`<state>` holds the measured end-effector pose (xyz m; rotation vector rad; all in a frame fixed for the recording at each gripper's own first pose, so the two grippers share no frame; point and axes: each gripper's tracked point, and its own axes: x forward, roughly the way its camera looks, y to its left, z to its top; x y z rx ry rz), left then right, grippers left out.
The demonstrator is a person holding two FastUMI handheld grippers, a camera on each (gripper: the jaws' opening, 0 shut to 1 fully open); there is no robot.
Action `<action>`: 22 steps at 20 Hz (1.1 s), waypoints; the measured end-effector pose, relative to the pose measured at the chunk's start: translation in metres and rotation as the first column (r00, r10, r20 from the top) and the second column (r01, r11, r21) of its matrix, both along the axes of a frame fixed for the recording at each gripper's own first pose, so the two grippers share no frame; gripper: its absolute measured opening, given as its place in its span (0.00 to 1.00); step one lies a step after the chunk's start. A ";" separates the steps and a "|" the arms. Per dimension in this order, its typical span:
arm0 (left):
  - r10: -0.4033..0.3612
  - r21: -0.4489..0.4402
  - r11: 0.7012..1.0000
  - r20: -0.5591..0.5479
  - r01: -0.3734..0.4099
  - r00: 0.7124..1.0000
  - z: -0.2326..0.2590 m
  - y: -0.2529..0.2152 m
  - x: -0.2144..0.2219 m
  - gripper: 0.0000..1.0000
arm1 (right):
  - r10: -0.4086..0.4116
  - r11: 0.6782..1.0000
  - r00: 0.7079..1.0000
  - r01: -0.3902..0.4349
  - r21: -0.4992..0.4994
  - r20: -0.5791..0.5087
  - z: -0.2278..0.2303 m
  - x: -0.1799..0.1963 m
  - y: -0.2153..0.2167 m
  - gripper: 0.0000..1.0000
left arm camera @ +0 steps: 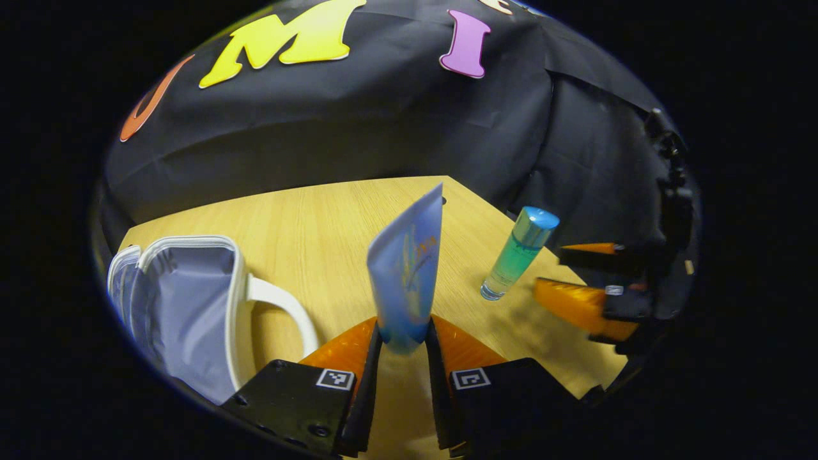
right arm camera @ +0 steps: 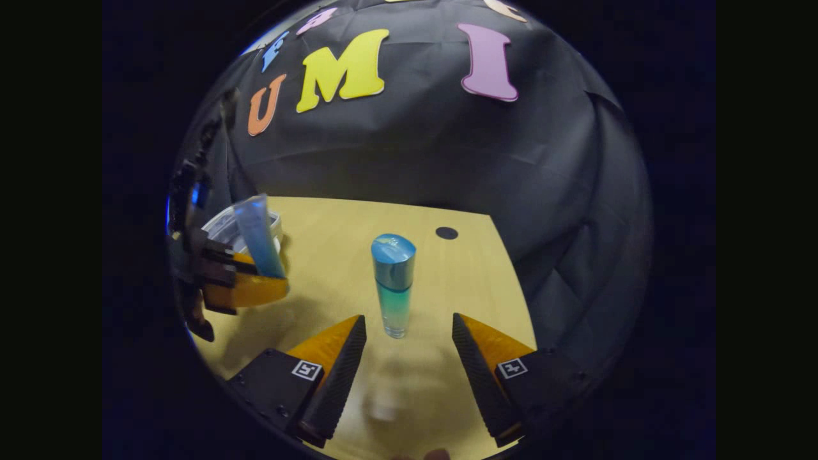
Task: First open the suitcase, pack the skin care products into it, and then close the suitcase.
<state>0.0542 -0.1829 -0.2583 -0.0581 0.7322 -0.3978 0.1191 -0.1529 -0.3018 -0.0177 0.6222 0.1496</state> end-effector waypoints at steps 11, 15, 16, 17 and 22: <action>0.233 0.050 0.972 -0.065 -0.230 0.970 0.030 0.117 -0.052 0.41 | 0.005 0.999 0.998 -0.002 0.052 -0.061 -0.046 0.051 0.022 0.45; 0.287 0.069 0.957 -0.058 -0.283 0.956 0.032 0.157 -0.050 0.41 | -0.023 0.999 0.996 0.026 0.036 -0.081 -0.050 0.054 0.018 0.35; 0.295 0.072 0.954 -0.056 -0.291 0.954 0.033 0.167 -0.048 0.41 | -0.029 0.999 0.995 0.032 0.027 -0.094 -0.050 0.053 0.016 0.35; 0.295 0.077 0.954 -0.057 -0.291 0.954 0.033 0.176 -0.046 0.41 | -0.037 0.999 0.994 0.041 0.027 -0.106 -0.047 0.049 0.015 0.34; 0.309 0.135 0.946 -0.098 -0.295 0.946 0.016 0.226 -0.033 0.41 | -0.048 0.991 0.988 0.066 0.120 -0.145 0.007 0.011 0.035 0.32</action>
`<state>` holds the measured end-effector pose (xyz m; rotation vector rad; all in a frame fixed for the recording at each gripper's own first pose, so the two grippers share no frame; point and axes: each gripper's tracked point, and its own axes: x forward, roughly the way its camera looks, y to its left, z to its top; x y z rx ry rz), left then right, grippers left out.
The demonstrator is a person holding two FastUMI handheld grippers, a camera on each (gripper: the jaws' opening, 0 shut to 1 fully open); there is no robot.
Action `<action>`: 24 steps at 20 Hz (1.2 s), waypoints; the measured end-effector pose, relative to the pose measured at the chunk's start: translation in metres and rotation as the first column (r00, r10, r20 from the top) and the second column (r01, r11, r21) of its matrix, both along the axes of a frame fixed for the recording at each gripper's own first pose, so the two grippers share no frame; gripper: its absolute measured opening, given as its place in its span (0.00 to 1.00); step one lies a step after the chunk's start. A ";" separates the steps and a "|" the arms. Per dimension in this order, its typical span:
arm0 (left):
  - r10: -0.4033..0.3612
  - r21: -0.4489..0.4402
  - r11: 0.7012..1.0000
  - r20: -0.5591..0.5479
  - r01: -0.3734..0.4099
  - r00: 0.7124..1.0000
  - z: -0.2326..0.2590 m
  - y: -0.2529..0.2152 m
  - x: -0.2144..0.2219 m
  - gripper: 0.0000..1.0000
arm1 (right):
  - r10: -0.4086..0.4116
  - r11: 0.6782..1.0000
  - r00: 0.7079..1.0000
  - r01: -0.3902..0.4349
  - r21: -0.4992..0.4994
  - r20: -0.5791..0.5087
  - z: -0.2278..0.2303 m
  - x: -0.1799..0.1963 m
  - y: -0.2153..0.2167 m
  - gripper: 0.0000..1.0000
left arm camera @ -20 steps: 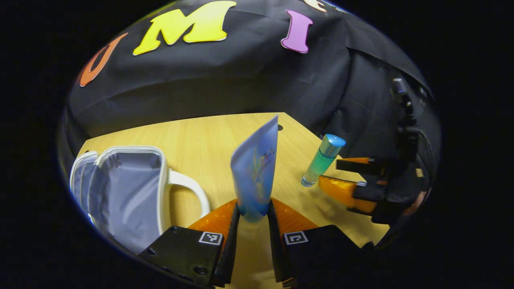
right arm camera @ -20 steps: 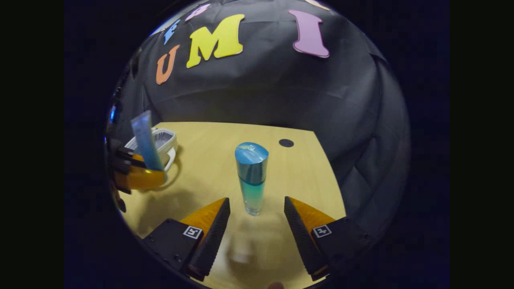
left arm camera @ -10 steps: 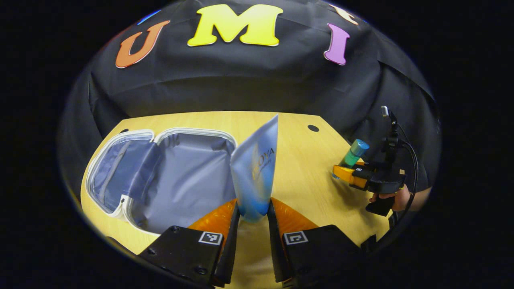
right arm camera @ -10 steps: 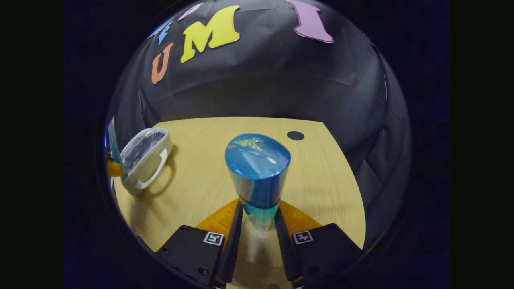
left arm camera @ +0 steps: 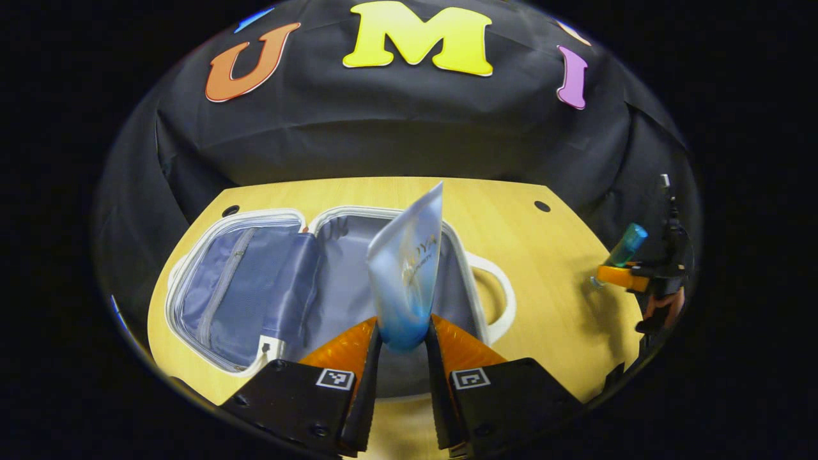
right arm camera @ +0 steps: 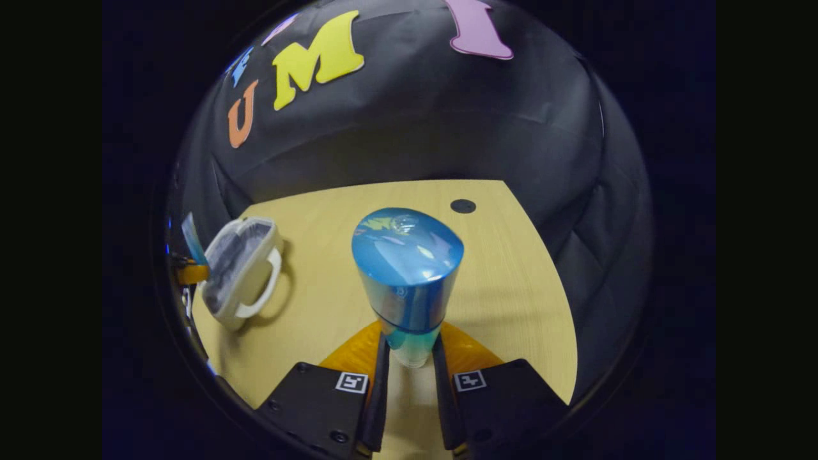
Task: First open the suitcase, pack the skin care products into it, and then close the suitcase.
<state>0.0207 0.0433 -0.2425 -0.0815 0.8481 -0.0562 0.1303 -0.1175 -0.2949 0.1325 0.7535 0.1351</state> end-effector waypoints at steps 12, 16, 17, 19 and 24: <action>0.266 0.164 0.963 -0.423 -0.215 0.866 -0.082 0.058 -0.027 0.41 | 0.089 0.977 0.996 -0.083 0.199 -0.019 0.110 -0.097 0.073 0.29; 0.346 0.177 0.938 -0.523 -0.298 0.778 -0.089 0.065 -0.037 0.41 | 0.151 0.975 0.988 -0.152 0.164 0.020 0.124 -0.103 0.086 0.32; 0.343 0.168 0.939 -0.554 -0.301 0.758 -0.090 0.062 -0.039 0.41 | 0.162 0.973 0.986 -0.164 0.161 0.028 0.126 -0.104 0.090 0.32; 0.341 0.174 0.940 -0.549 -0.294 0.763 -0.091 0.062 -0.035 0.42 | 0.180 0.972 0.983 -0.184 0.147 0.042 0.131 -0.107 0.095 0.32; 0.320 0.133 0.946 -0.542 -0.297 0.777 -0.089 0.056 -0.032 0.60 | 0.223 0.967 0.974 -0.227 0.120 0.046 0.133 -0.113 0.108 0.32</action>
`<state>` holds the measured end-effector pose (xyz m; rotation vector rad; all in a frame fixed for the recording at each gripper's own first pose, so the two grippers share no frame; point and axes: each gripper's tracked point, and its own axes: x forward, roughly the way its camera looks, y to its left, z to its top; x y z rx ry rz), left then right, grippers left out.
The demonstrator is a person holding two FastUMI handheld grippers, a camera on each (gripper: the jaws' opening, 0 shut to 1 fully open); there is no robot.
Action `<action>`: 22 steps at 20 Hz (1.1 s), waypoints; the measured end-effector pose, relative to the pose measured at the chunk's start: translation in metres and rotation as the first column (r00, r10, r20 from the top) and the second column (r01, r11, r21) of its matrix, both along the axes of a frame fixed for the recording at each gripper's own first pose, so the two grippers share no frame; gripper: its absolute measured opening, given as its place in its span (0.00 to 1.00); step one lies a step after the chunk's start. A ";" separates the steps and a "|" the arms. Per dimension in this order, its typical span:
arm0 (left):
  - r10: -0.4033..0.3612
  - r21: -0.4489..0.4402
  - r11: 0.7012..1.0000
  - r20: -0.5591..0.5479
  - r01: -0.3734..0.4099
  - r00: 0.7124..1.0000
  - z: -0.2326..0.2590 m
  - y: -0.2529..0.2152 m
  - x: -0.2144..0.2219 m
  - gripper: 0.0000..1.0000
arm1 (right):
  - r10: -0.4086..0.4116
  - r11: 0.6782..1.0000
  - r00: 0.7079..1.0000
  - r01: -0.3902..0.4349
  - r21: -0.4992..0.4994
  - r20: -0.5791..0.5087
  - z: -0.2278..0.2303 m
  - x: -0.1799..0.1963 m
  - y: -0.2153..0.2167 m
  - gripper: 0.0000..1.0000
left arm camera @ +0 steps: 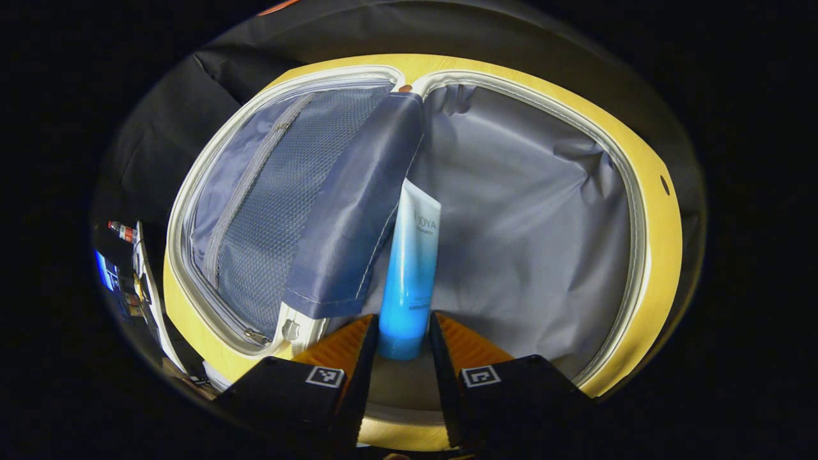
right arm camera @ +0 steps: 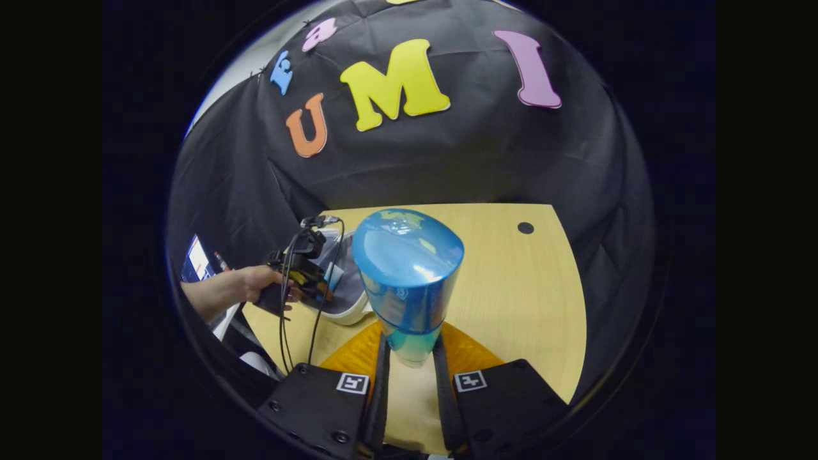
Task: First open the suitcase, pack the skin care products into it, and then close the suitcase.
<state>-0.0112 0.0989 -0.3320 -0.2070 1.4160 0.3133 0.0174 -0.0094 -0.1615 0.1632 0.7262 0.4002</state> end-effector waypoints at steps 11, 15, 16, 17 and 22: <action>-0.088 -0.002 0.995 0.377 0.096 0.922 0.104 0.008 -0.016 0.96 | 0.177 0.984 0.984 -0.177 -0.023 -0.010 -0.016 0.070 0.138 0.32; -0.050 0.059 0.998 0.495 0.024 0.868 0.127 0.056 -0.053 0.96 | 0.221 0.975 0.962 -0.221 0.013 -0.160 -0.063 0.089 0.231 0.32; -0.030 0.051 0.999 0.503 0.005 0.864 0.129 0.064 -0.065 0.96 | 0.224 0.974 0.954 -0.227 0.009 -0.201 -0.080 0.091 0.246 0.32; -0.009 0.040 0.999 0.503 -0.014 0.864 0.130 0.072 -0.079 0.96 | 0.219 0.974 0.945 -0.225 0.005 -0.243 -0.099 0.090 0.253 0.32; 0.090 -0.045 0.996 0.478 -0.078 0.874 0.109 0.098 -0.119 0.96 | 0.189 0.976 0.907 -0.215 -0.026 -0.377 -0.148 0.086 0.281 0.32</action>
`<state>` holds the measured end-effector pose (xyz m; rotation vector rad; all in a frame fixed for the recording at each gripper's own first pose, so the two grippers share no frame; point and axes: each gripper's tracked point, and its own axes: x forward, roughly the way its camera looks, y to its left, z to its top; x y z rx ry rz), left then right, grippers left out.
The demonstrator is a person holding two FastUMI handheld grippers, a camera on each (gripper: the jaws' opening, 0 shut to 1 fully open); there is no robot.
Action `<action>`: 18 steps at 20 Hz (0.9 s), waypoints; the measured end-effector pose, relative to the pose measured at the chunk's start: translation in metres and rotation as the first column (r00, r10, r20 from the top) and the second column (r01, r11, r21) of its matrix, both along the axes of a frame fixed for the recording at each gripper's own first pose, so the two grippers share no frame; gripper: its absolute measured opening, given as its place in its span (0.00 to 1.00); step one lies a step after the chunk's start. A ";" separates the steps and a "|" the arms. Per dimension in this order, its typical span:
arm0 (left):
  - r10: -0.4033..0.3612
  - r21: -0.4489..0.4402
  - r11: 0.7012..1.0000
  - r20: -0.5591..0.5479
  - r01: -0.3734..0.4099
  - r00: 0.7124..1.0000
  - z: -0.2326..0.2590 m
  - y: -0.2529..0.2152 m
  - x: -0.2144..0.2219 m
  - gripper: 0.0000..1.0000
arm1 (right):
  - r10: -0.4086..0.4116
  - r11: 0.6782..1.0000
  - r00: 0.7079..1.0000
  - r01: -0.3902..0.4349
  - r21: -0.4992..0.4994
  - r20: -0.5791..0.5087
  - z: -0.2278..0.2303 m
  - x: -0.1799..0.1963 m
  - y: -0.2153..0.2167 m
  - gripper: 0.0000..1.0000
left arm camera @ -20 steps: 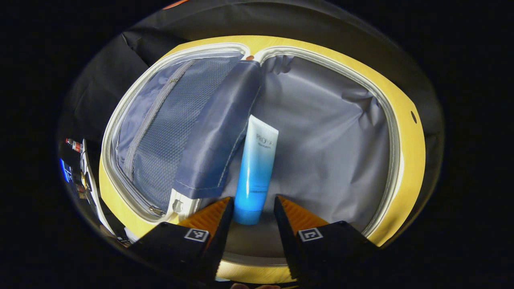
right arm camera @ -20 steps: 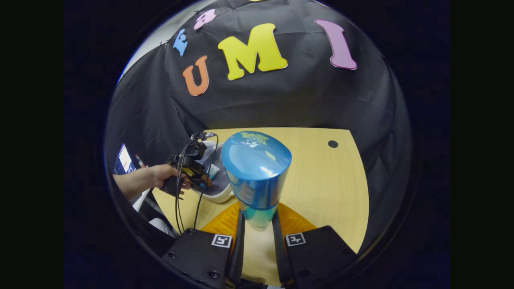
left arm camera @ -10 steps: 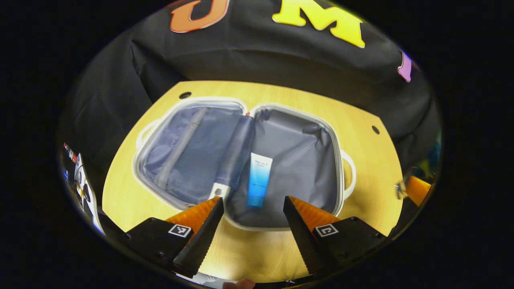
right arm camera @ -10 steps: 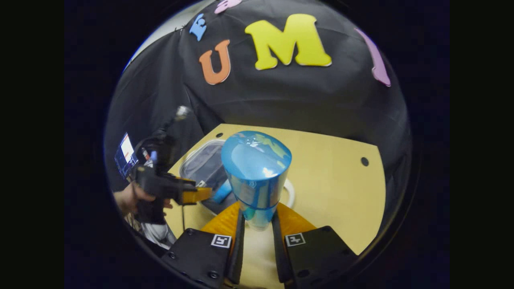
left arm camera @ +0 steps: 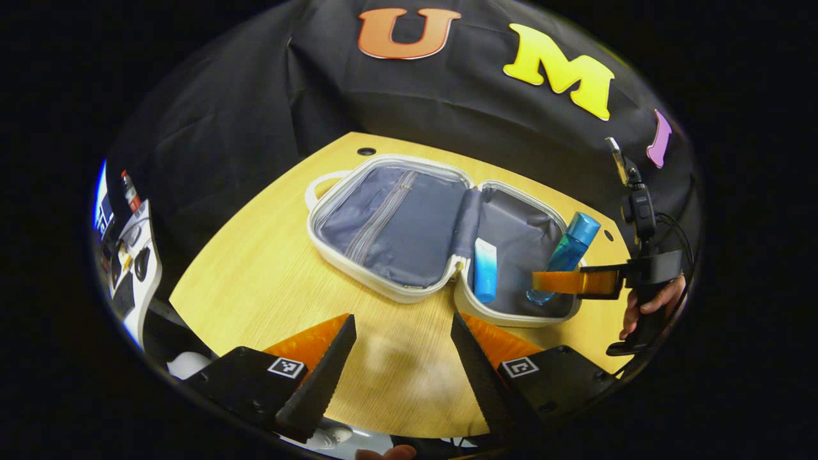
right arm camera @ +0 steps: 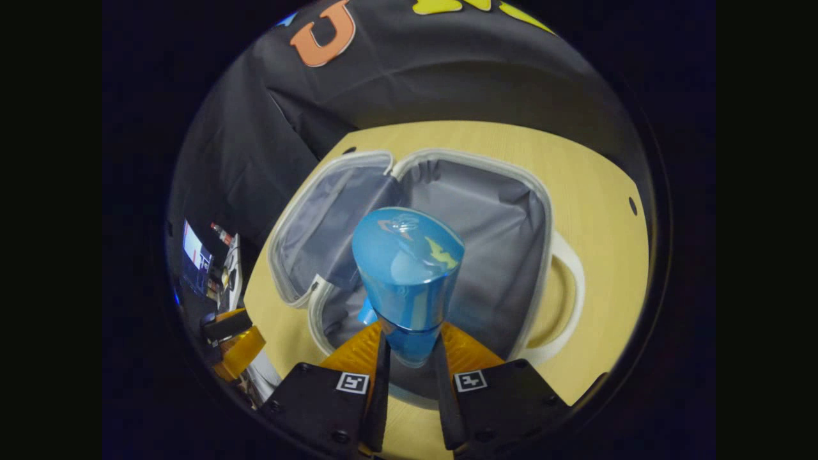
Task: First open the suitcase, pack the skin care products into it, and then close the suitcase.
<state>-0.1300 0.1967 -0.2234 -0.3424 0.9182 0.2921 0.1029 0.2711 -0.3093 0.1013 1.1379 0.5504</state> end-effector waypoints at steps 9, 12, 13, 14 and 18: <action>0.013 -0.038 0.999 0.025 -0.012 1.000 -0.007 0.023 0.001 0.96 | -0.073 0.991 0.993 0.062 -0.121 -0.088 -0.037 0.010 0.007 0.33; 0.017 -0.040 0.999 0.039 -0.016 0.999 -0.005 0.027 0.004 0.96 | -0.093 0.987 0.990 0.077 -0.138 -0.107 -0.044 0.012 0.009 0.34; 0.017 -0.042 0.999 0.041 -0.015 0.999 -0.004 0.029 0.005 0.96 | -0.095 0.987 0.990 0.080 -0.140 -0.103 -0.043 0.012 0.010 0.34; 0.017 -0.043 0.999 0.043 -0.015 0.999 -0.004 0.031 0.005 0.96 | -0.092 0.986 0.991 0.077 -0.147 -0.099 -0.043 0.012 0.010 0.34; 0.017 -0.043 0.999 0.058 -0.014 0.998 -0.003 0.039 0.011 0.96 | -0.073 0.988 0.995 0.062 -0.143 -0.070 -0.037 0.012 0.013 0.36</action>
